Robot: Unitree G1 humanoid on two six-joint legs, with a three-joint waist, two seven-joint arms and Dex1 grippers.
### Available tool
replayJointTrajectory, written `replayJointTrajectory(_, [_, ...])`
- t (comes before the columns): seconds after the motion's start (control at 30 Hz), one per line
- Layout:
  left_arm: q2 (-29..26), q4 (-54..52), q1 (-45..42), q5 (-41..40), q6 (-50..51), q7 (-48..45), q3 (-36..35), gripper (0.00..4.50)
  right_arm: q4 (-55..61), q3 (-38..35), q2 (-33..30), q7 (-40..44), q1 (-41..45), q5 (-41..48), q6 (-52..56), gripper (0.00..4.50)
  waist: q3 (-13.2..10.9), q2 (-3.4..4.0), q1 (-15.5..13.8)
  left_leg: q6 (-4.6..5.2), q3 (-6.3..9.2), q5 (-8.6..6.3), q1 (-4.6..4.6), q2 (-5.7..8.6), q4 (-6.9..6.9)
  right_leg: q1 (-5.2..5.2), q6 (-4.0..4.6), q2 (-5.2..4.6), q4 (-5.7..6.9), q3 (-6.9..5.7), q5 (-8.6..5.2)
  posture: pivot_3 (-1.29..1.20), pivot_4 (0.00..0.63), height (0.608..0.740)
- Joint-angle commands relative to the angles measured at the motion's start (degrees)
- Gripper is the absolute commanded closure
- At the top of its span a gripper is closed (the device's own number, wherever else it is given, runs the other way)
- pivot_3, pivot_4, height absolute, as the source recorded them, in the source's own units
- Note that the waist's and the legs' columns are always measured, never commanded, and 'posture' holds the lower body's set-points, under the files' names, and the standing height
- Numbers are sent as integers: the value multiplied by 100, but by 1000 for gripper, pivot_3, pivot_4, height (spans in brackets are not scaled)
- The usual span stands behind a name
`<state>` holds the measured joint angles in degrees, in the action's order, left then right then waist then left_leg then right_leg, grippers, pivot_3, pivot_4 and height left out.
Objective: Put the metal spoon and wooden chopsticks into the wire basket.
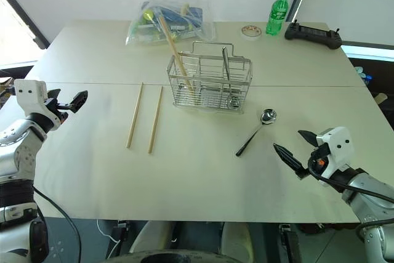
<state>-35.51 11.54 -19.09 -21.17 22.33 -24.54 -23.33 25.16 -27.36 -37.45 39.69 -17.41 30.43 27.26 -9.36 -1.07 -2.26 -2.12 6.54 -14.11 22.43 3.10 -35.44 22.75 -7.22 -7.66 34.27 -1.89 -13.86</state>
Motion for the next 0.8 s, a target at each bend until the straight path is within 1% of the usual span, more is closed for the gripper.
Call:
replayJointTrajectory(0.03, [-57,-238,-109,-22,-14,50,-73,49,146,-35,-70,-10,48,-15,-48,0,0,0,1,0,0,0,0,0,0,0,-1,0,0,0,0,0,150,690])
replayJointTrajectory(0.2, [-15,-296,-161,-210,146,71,-148,49,126,-44,-51,-52,106,-15,-29,0,0,0,1,0,0,0,-1,1,0,0,-3,0,2,0,2,0,150,690])
replayJointTrajectory(0.6, [-59,-469,-141,-352,409,122,-109,49,131,-29,-65,-328,321,-88,120,0,2,-3,3,1,0,1,-3,5,-1,0,-7,2,5,0,5,0,150,690])
replayJointTrajectory(0.8, [-92,-860,-185,-413,732,80,8,49,48,2,-218,-241,441,-132,177,0,3,-2,4,0,0,1,-3,6,-3,-1,-7,2,6,1,5,0,150,690])
